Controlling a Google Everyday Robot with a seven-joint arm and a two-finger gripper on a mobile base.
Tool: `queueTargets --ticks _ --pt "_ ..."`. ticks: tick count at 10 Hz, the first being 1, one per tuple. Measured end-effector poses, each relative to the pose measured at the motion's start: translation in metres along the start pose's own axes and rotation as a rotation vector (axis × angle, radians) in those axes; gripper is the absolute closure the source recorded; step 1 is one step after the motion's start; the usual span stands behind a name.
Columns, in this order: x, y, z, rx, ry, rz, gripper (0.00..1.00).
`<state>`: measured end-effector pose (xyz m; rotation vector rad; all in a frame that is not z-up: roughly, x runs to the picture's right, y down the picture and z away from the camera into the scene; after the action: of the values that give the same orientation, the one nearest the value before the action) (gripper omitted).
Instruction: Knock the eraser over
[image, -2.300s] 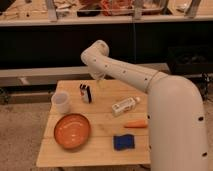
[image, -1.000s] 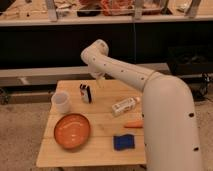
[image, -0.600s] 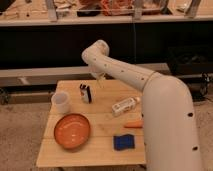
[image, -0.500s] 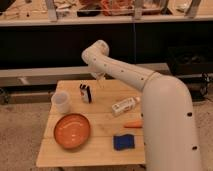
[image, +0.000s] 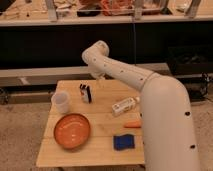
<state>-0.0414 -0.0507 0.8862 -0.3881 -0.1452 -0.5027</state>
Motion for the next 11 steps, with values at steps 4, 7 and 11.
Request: queueTargets --ticks 4,7,11 --pt "0.001 -0.003 0.004 0.003 -0.005 -0.001 0.2" --pt "0.002 -0.006 0.007 0.008 -0.009 -0.002 0.2" --pt "0.003 -0.009 0.012 0.015 -0.015 -0.004 0.2"
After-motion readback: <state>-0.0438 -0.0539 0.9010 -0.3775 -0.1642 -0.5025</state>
